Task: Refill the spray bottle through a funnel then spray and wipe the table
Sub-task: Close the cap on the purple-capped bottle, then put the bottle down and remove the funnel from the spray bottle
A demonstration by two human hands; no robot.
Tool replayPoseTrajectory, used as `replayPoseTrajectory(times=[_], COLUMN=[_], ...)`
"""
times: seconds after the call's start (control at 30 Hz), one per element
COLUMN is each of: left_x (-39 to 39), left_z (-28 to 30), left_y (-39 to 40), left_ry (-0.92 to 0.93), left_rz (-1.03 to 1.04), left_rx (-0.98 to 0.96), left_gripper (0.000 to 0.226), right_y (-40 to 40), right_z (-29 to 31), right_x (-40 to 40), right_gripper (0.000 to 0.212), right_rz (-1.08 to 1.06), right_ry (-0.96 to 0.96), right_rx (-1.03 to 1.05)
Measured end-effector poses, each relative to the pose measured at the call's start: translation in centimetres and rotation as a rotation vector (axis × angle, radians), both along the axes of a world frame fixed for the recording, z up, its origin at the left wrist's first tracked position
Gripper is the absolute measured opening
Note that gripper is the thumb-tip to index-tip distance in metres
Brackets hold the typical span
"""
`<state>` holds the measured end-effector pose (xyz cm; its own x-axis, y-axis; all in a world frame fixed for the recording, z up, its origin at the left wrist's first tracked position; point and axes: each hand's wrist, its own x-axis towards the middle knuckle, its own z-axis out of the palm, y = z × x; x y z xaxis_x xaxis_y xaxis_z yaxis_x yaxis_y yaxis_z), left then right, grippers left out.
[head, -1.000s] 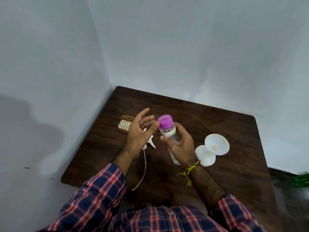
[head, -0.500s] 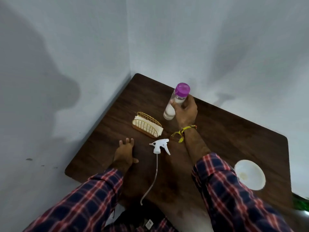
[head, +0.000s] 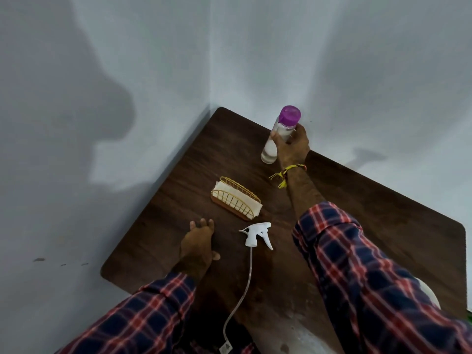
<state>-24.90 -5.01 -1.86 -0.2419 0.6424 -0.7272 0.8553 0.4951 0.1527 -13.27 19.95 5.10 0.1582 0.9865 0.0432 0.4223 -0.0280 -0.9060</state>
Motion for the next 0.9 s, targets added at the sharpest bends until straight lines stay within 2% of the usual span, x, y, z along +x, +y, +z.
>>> replayPoseTrajectory(times=[0.3,0.47,0.53,0.63,0.77,0.83,0.9], left_x=[0.0,1.3,2.4,4.6,10.7,13.5,15.3], left_z=[0.7,1.5,1.7,2.2,3.9,4.1,3.6], left_y=[0.4,-0.3,-1.0,-1.9,-2.9,-3.4,-3.6], left_ry=[-0.003,0.029,0.057,0.076,-0.153,-0.201,-0.223], left_rz=[-0.012,0.015,0.060,0.110,0.112,0.058,0.003], left_rx=[-0.054,0.005,0.088,0.340,0.703,0.718,0.647], left_gripper=[0.109,0.107,0.096,0.068,0.050,0.049,0.050], right_y=[-1.7,-8.0,-11.7,-17.0,-23.1,-25.2,-27.0], right_z=[0.8,3.1,4.3,6.3,9.1,9.6,9.2], right_x=[1.4,4.8,6.9,10.4,16.6,20.0,23.1], right_gripper=[0.080,0.066,0.057,0.038,0.021,0.020,0.027], right_rz=[0.004,-0.064,-0.059,-0.002,0.036,-0.016,-0.069], right_ry=[-0.066,-0.112,-0.128,-0.228,-0.494,-0.624,-0.735], right_rx=[-0.131,-0.100,-0.102,0.007,0.185,0.207,0.163])
